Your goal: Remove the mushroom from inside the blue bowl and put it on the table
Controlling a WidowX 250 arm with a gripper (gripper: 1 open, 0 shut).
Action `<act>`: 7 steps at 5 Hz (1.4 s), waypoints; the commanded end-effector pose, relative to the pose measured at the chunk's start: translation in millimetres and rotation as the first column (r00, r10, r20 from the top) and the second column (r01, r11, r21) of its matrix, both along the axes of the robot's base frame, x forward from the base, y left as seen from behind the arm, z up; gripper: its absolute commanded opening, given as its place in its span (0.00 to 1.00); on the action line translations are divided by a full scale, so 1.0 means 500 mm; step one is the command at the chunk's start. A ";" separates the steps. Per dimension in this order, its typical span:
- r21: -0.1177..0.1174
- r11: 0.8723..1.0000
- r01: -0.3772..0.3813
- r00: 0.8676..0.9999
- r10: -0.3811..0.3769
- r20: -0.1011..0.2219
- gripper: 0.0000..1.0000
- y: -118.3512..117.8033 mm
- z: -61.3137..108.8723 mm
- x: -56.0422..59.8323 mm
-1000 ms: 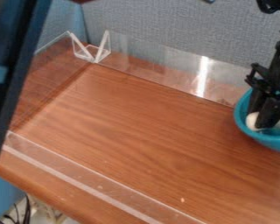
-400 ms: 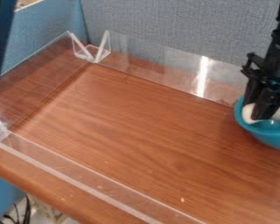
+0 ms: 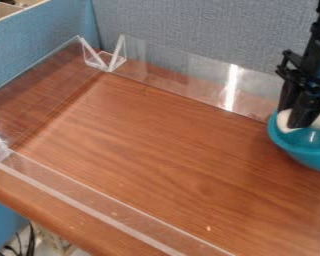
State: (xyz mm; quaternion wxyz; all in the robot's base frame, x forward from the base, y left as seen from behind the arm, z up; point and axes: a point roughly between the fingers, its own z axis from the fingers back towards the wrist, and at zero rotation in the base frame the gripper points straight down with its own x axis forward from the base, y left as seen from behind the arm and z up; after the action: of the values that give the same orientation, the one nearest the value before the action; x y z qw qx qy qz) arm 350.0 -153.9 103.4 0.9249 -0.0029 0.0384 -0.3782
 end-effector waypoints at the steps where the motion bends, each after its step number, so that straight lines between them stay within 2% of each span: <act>1: -0.042 0.999 0.012 0.994 -0.007 0.106 0.00 0.002 0.077 0.003; 4: -0.037 0.999 0.037 0.993 -0.033 0.111 0.00 -0.001 0.068 0.010; 7: -0.041 0.999 -0.023 0.989 0.029 0.148 0.00 0.108 0.142 -0.042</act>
State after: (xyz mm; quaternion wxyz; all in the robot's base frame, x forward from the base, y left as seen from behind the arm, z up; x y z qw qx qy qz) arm 331.1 -102.0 147.8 0.9319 0.0036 0.0033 -0.3626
